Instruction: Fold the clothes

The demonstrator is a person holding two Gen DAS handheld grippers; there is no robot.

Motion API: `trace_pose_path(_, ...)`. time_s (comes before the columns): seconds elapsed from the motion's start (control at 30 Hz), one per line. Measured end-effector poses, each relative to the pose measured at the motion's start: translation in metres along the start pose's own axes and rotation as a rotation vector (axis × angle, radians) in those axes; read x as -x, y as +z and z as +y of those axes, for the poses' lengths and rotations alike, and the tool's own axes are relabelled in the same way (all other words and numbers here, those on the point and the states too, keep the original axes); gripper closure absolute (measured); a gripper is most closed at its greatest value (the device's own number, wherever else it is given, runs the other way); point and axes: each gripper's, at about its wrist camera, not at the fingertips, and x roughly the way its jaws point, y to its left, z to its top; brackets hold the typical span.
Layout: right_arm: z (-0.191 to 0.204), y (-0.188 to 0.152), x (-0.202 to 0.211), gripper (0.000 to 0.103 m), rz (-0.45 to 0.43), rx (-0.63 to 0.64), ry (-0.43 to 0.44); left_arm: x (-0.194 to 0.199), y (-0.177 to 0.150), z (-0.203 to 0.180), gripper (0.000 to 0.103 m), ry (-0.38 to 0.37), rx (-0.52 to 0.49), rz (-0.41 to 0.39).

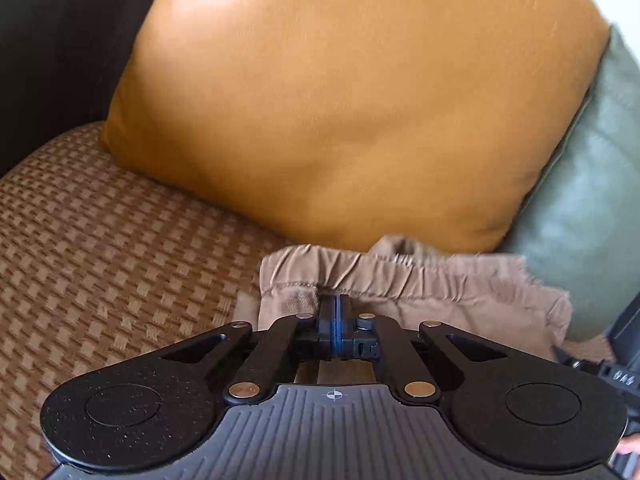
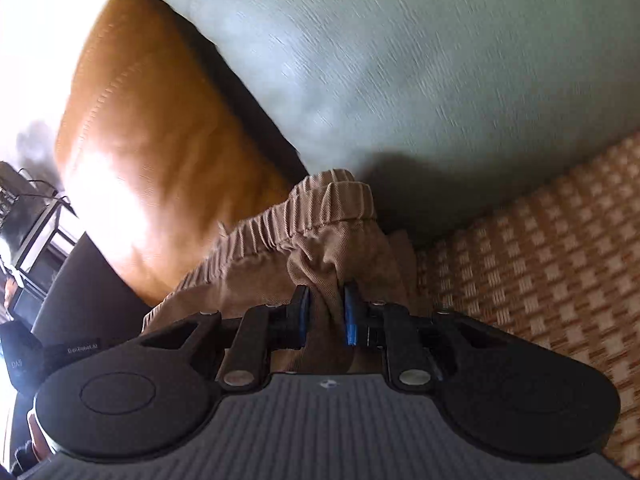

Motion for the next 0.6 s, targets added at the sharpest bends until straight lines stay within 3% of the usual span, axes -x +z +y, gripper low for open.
trace_pose_path(0.07,0.003,0.0,-0.001,0.07,0.0,0.011,-0.023,0.01,0.002,-0.005,0.103,0.032,-0.019,-0.012)
trace_pose_path(0.13,0.017,0.003,0.014,0.062,-0.024,0.051,-0.061,0.038,0.007,-0.009,0.09,0.05,-0.054,-0.05)
trace_pose_path(0.17,0.024,0.005,0.023,0.062,-0.037,0.074,-0.077,0.059,0.009,-0.011,0.081,0.049,-0.073,-0.072)
trace_pose_path(0.23,0.048,0.001,0.058,0.062,-0.09,0.179,-0.066,0.105,0.007,-0.016,0.08,0.029,-0.113,-0.108)
trace_pose_path(0.27,0.061,-0.003,0.077,0.06,-0.115,0.244,-0.056,0.122,-0.004,-0.02,0.078,0.018,-0.132,-0.106)
trace_pose_path(0.37,0.092,-0.03,0.125,0.047,-0.14,0.414,-0.018,0.164,-0.047,-0.036,0.052,-0.001,-0.185,-0.081)
trace_pose_path(0.4,0.097,-0.039,0.134,0.045,-0.141,0.435,-0.004,0.178,-0.061,-0.041,0.049,-0.008,-0.203,-0.072)
trace_pose_path(0.5,0.114,-0.073,0.14,0.045,-0.112,0.481,-0.027,0.181,-0.1,-0.052,0.049,0.006,-0.211,-0.053)
trace_pose_path(0.6,0.131,-0.105,0.131,0.045,-0.103,0.536,-0.099,0.163,-0.127,-0.059,0.049,0.073,-0.257,-0.059)
